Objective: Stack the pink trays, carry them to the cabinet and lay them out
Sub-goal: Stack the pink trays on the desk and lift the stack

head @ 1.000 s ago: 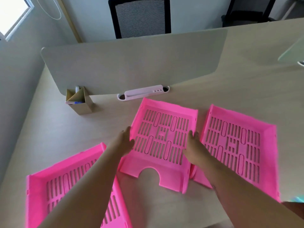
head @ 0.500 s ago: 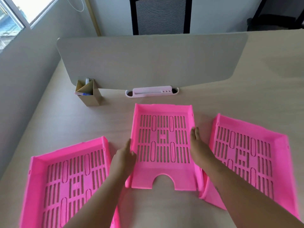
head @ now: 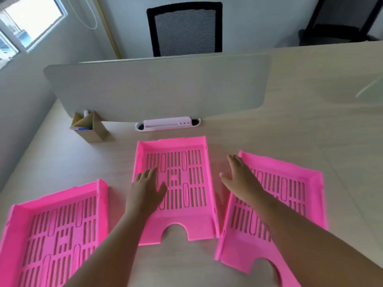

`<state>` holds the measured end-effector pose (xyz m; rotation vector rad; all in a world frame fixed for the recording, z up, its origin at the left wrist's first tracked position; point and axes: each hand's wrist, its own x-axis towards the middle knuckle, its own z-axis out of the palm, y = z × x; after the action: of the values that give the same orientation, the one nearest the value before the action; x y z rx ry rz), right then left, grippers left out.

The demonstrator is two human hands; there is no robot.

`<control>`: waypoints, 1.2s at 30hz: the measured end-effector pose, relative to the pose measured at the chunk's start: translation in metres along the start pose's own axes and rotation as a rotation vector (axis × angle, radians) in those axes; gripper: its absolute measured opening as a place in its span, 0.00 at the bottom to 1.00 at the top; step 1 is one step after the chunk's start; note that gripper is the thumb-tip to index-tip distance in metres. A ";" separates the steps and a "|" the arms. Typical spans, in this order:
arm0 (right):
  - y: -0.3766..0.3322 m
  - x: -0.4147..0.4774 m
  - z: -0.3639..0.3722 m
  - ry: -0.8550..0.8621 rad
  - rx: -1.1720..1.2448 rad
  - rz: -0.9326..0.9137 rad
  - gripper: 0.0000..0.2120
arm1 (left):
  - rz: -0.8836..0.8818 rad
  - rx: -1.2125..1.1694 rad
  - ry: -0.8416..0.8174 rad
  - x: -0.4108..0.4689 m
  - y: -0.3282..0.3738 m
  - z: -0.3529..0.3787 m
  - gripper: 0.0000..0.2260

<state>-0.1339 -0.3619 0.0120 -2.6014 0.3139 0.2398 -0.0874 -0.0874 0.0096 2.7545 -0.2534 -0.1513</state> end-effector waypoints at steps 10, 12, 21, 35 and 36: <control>0.141 -0.070 -0.032 0.153 -0.257 0.281 0.31 | 0.311 0.019 -0.221 -0.007 0.146 0.065 0.26; 0.159 -0.086 -0.028 0.174 -0.222 0.347 0.31 | 0.299 0.027 -0.289 -0.012 0.163 0.075 0.26; 0.182 -0.121 -0.006 0.259 0.309 0.649 0.36 | 0.009 -0.109 -0.412 -0.023 0.183 0.118 0.18; 0.159 -0.059 -0.095 0.261 0.225 0.428 0.22 | 0.083 -0.192 -0.261 0.024 0.197 0.039 0.11; 0.147 -0.050 -0.094 0.252 0.219 0.400 0.22 | 0.066 -0.193 -0.243 0.026 0.186 0.030 0.11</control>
<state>-0.2104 -0.5250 0.0357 -2.3313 0.8995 0.0094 -0.0951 -0.2739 0.0488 2.5311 -0.3728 -0.4689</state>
